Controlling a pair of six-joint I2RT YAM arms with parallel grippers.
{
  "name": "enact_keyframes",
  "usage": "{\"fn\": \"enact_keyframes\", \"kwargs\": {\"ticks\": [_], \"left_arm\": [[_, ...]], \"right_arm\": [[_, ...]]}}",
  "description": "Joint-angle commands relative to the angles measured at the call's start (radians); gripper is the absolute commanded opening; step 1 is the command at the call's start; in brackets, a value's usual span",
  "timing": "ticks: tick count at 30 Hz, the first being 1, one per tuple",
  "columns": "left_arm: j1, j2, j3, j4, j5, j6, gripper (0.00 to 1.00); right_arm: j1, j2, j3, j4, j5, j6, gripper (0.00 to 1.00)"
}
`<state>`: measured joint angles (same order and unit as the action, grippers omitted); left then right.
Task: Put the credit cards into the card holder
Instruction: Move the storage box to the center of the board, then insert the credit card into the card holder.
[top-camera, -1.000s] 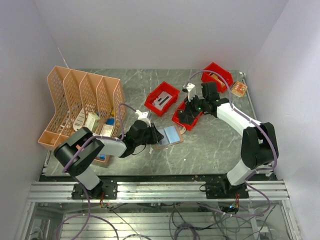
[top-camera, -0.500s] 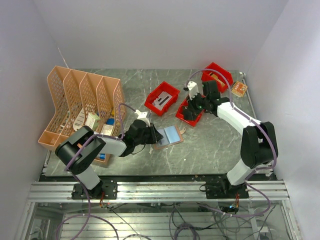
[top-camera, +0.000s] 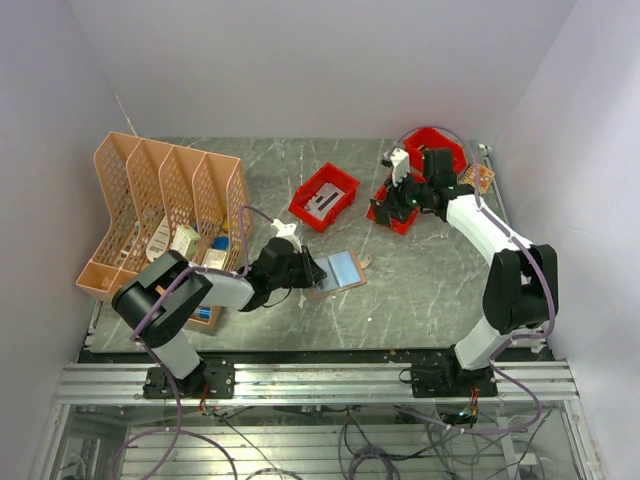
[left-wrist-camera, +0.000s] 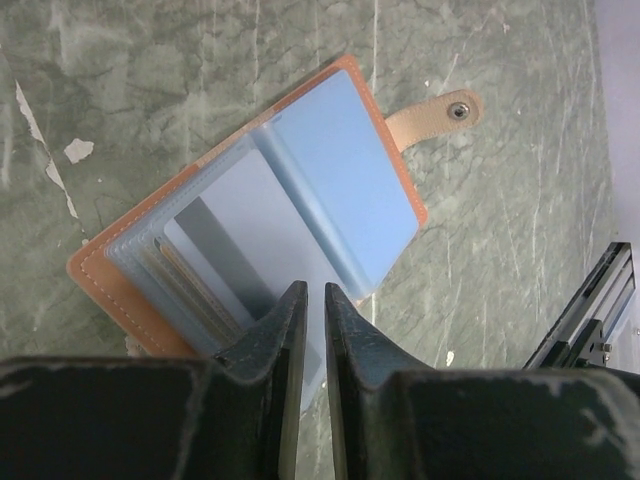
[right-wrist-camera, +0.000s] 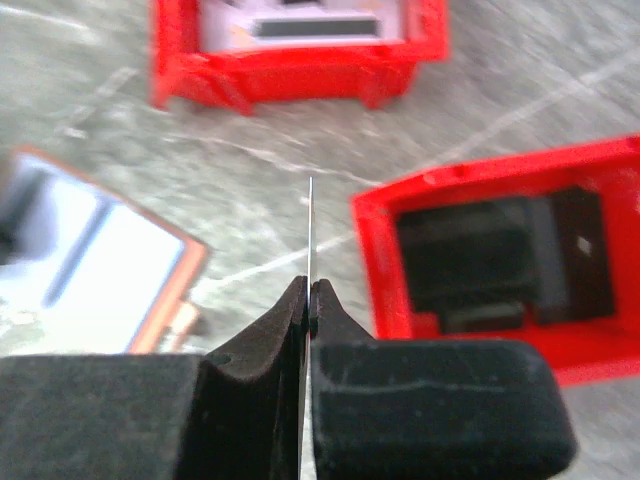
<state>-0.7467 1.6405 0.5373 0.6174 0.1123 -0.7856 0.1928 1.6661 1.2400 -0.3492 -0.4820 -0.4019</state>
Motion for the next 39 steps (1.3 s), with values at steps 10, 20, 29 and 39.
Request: {"fn": "enact_keyframes", "kwargs": {"ticks": [10,20,29,39], "left_arm": [[0.008,-0.038,0.017,-0.2,-0.084,0.06,0.17],[0.009,-0.051,0.039,-0.29,-0.131,0.108,0.15],[0.017,-0.047,0.039,-0.294,-0.128,0.129,0.15],[0.02,-0.053,0.039,-0.297,-0.125,0.132,0.15]], "right_arm": [[0.016,0.083,-0.093,-0.028,-0.698,0.212,0.0],[0.022,0.205,-0.117,-0.028,-0.72,0.247,0.0],[0.043,0.301,-0.084,-0.019,-0.707,0.285,0.0],[0.043,0.34,-0.067,-0.012,-0.725,0.312,0.0]]}}
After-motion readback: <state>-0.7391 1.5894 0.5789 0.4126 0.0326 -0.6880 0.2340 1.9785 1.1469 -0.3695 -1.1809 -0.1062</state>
